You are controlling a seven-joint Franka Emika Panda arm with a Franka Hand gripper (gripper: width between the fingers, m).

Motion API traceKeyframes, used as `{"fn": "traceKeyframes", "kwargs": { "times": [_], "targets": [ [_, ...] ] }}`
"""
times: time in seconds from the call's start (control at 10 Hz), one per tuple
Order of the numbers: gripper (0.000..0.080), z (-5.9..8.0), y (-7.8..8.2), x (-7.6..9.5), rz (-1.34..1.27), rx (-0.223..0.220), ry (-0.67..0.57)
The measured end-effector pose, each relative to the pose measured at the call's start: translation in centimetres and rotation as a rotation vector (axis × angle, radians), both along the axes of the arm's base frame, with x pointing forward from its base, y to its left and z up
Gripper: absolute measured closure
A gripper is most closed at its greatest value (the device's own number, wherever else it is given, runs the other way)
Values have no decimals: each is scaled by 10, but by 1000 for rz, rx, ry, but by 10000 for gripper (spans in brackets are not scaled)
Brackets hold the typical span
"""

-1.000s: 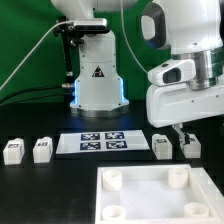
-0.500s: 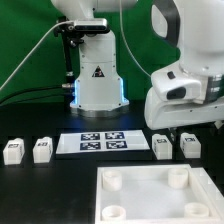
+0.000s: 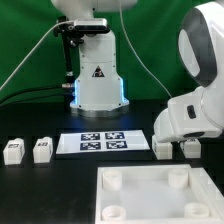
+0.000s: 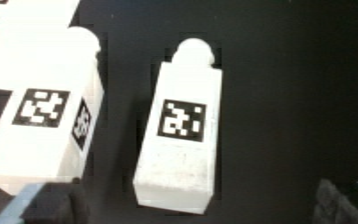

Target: Assemble one leg

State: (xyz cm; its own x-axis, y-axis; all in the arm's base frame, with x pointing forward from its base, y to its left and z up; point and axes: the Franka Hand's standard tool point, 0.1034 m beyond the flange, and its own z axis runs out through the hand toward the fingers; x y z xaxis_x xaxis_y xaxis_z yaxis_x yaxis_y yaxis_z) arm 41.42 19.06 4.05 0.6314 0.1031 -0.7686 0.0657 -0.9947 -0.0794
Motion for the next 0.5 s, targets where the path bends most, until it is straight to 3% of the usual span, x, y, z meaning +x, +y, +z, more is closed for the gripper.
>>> {"fn": "traceKeyframes", "kwargs": {
  "times": [0.2,0.5],
  "targets": [
    [151,-2,3,-6,-2,-12,-1],
    [151,-20,3,-26,2,-20,-2]
  ]
}}
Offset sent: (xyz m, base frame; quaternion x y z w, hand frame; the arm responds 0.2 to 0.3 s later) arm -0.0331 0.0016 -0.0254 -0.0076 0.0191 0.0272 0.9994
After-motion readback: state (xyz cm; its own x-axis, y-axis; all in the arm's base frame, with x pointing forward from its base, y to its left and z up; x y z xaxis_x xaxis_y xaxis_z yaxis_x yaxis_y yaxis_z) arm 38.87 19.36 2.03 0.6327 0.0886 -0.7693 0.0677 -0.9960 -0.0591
